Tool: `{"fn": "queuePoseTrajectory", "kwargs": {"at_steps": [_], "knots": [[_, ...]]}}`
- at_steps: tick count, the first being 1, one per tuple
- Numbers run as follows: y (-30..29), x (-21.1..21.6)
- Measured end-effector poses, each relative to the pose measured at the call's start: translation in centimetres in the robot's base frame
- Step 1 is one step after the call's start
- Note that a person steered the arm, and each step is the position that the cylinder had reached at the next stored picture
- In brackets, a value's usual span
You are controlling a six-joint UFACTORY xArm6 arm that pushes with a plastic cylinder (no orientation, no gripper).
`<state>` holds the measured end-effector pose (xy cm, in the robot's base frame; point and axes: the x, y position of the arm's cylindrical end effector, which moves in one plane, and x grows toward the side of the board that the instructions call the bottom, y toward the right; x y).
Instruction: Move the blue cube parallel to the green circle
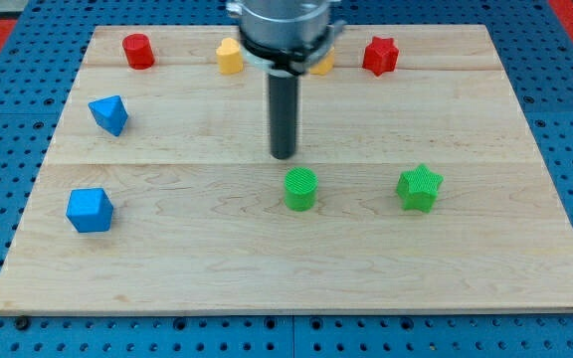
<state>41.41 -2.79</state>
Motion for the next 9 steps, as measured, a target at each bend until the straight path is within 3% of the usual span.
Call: {"fn": "queuePoseTrajectory", "kwargs": {"at_steps": [1, 2, 4, 5, 6, 7, 8, 9], "knots": [[-7.9, -3.3], [-10.8, 3.1], [-21.2, 1.2], [-27.0, 4.6], [-26.7, 7.8], [-21.9, 12.5], [-18.4, 11.7], [-18.5, 9.0]]}}
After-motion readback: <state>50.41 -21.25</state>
